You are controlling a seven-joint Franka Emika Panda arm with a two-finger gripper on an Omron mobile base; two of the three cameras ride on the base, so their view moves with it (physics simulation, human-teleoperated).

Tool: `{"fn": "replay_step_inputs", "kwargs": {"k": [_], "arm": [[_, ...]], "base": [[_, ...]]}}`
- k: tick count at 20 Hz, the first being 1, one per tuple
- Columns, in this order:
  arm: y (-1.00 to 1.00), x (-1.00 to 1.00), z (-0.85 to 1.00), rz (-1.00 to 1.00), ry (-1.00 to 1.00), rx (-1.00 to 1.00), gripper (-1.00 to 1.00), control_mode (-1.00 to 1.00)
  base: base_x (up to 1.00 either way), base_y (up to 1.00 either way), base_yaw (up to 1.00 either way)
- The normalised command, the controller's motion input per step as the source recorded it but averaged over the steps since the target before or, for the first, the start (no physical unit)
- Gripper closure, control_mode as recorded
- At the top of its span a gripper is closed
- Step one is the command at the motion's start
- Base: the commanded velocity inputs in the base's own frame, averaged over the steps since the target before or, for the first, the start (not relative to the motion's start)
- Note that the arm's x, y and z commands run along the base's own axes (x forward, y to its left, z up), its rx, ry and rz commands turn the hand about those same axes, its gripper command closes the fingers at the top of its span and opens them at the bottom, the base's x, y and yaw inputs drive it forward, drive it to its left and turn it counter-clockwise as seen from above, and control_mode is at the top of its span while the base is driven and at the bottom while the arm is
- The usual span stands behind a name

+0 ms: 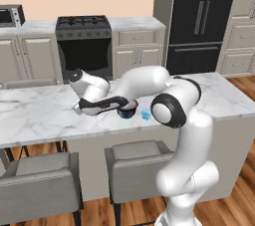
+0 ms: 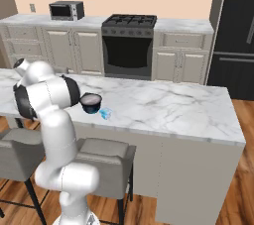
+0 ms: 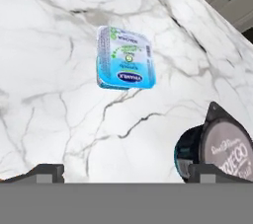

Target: Stack the yogurt containers by placing the smaller containers on top of the larger containers.

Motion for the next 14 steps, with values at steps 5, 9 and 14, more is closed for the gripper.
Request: {"fn": "replay_step_inputs", "kwargs": {"k": [5, 9, 14], "arm": [[0.08, 0.22, -0.07, 0.0, 0.0, -0.01, -1.0, -1.0], [0.08, 0.22, -0.13, 0.0, 0.0, -0.02, -1.0, -1.0], [0.1, 0.24, -0.21, 0.0, 0.0, -0.03, -1.0, -1.0]], "base": [[0.0, 0.0, 0.0], [0.0, 0.0, 0.0], [0.0, 0.0, 0.0]]}}
